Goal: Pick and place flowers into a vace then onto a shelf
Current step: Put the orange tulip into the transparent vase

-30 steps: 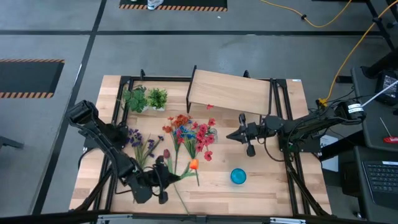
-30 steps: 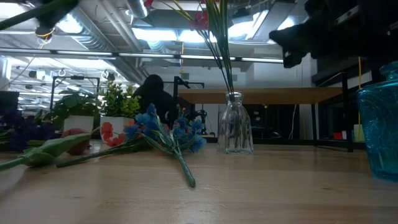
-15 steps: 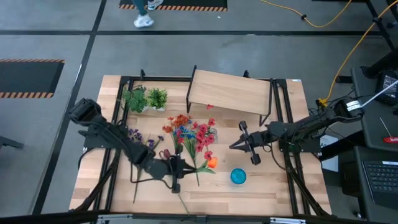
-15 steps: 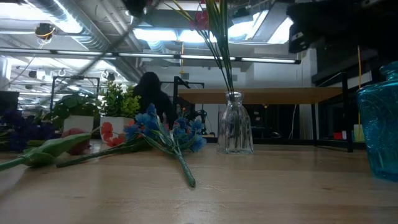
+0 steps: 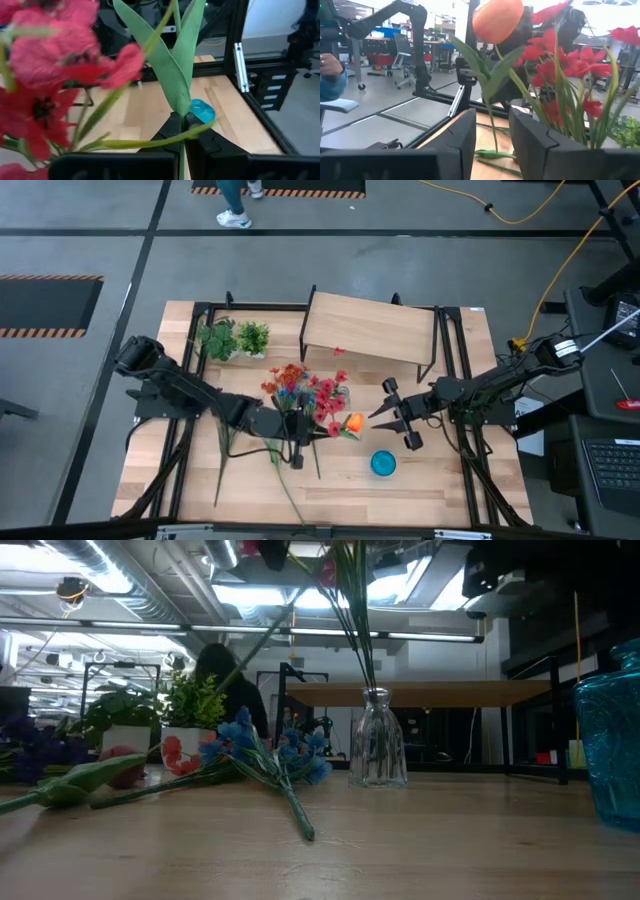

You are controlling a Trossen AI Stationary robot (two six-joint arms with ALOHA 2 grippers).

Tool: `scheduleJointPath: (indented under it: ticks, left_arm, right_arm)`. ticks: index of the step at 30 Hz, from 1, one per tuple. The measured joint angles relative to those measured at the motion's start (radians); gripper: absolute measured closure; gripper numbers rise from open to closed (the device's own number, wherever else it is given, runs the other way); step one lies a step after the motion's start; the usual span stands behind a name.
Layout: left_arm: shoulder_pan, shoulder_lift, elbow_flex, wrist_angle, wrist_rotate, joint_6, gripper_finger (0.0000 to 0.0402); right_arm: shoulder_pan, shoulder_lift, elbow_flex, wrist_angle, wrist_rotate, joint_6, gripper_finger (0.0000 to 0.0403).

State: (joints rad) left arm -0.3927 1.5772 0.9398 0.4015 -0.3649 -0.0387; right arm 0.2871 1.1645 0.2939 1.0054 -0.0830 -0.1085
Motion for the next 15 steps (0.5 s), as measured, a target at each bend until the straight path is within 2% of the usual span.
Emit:
scheduleJointPath:
  ticks: [6, 12, 15]
  left_arm:
    - [0.032, 0.012, 0.000, 0.013, 0.002, 0.016, 0.0398]
    - [0.042, 0.052, 0.000, 0.069, 0.073, 0.045, 0.0398]
    - [0.040, 0.060, 0.000, 0.081, 0.076, 0.053, 0.0398]
  right_arm:
    - [0.000, 0.125, 0.072, -0.014, 0.002, -0.005, 0.0279]
    - [0.000, 0.255, 0.174, -0.011, 0.003, -0.011, 0.0279]
    - [0.000, 0.293, 0.211, -0.009, 0.003, -0.029, 0.0279]
